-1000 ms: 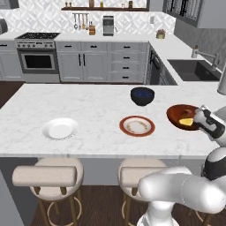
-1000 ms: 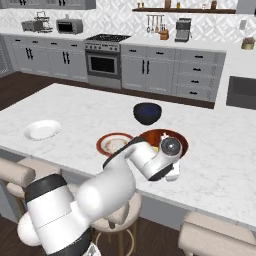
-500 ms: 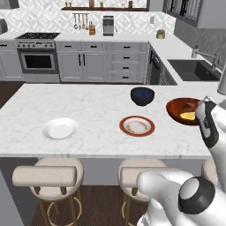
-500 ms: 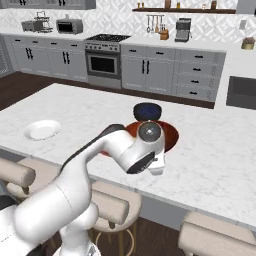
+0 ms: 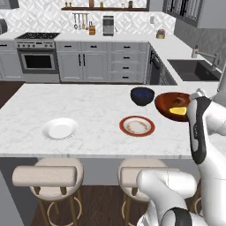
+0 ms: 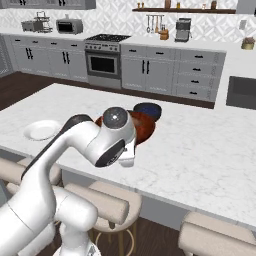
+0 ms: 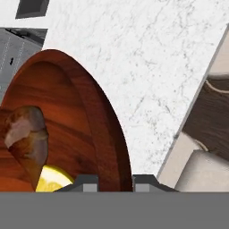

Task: Pick the chicken drumstick and lemon wedge from their plates and place them in the bowl. Then put the bowl in the fridge.

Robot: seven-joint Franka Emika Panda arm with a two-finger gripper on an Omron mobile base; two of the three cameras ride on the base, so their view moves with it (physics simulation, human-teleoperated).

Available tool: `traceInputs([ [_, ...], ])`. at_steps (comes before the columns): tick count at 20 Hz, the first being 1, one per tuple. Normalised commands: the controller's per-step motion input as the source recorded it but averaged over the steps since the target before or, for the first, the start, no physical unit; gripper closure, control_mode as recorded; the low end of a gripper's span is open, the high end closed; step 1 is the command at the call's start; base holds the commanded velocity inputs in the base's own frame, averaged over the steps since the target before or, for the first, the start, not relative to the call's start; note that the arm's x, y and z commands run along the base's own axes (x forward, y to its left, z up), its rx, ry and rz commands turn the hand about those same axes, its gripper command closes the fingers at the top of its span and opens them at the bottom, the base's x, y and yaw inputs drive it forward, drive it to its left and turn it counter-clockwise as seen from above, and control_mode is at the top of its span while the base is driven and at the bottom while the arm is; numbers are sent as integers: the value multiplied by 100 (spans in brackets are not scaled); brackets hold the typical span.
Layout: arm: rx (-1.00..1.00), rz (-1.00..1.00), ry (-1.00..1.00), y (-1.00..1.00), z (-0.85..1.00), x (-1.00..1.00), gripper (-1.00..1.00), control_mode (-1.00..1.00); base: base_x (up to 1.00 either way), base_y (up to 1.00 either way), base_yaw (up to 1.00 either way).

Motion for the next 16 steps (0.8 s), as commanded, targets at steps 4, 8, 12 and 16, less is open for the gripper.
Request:
traceInputs([
  [4, 0, 0, -4, 59, 44, -26, 100, -100, 0, 0, 0],
  [8, 0, 0, 0, 69, 25, -18, 100, -100, 0, 0, 0],
  [12, 1, 0, 0, 33, 16, -18, 100, 100, -20, 26, 0],
  [16, 0, 0, 0, 0, 0, 0, 100, 100, -67, 94, 6],
])
